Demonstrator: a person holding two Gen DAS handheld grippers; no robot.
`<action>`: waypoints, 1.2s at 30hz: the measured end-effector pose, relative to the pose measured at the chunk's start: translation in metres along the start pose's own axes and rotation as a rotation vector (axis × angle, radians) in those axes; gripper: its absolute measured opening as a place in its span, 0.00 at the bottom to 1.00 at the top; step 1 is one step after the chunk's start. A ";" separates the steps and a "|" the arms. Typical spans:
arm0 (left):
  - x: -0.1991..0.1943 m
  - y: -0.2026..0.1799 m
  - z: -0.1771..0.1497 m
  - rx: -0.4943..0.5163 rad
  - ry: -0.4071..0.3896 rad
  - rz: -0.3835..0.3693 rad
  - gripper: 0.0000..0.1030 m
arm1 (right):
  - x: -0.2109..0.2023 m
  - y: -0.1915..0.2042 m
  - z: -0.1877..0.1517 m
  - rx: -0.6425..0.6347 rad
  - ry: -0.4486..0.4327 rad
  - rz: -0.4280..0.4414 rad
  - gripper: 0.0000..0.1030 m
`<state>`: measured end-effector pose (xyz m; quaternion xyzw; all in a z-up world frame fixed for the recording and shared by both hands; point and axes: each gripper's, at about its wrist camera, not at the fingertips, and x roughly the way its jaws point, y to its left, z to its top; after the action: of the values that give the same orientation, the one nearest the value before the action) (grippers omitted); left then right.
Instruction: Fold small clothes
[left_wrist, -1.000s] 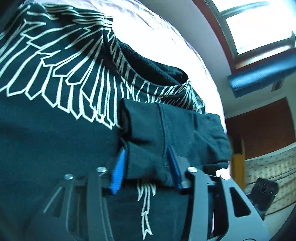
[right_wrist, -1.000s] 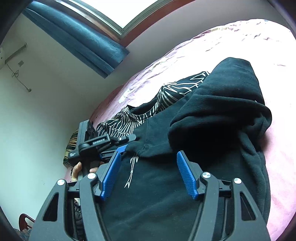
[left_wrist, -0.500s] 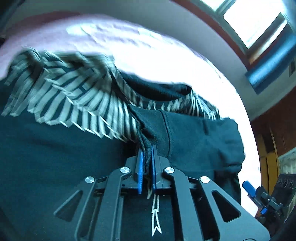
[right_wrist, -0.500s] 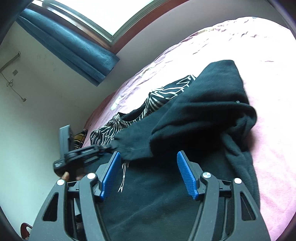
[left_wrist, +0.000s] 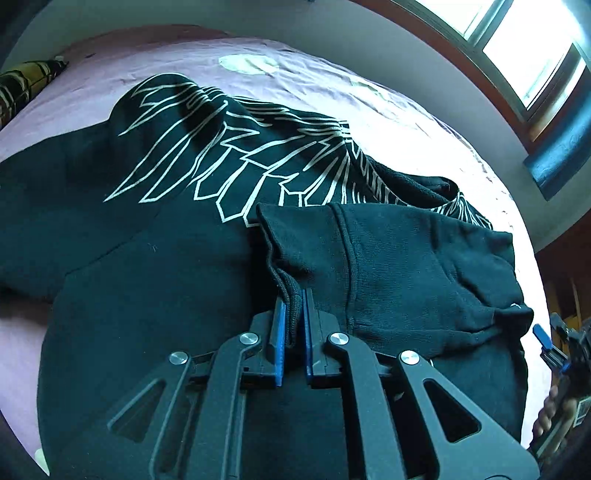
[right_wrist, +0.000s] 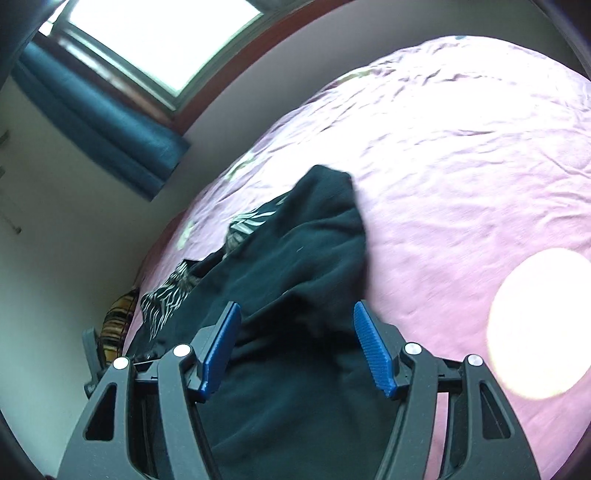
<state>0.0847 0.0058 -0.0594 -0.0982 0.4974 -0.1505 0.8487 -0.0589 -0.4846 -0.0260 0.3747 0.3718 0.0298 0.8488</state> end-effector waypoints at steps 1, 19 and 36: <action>-0.002 0.003 0.000 -0.013 -0.006 -0.016 0.07 | 0.004 -0.005 0.005 0.016 0.014 0.006 0.67; -0.018 -0.017 -0.019 0.021 -0.033 -0.025 0.09 | 0.056 -0.029 0.028 -0.130 0.211 -0.012 0.16; -0.005 -0.007 -0.029 0.004 0.007 -0.001 0.15 | 0.119 -0.040 0.101 0.043 0.174 0.189 0.61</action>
<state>0.0559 0.0000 -0.0675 -0.0962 0.4998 -0.1526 0.8472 0.0842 -0.5362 -0.0804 0.4223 0.4076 0.1341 0.7984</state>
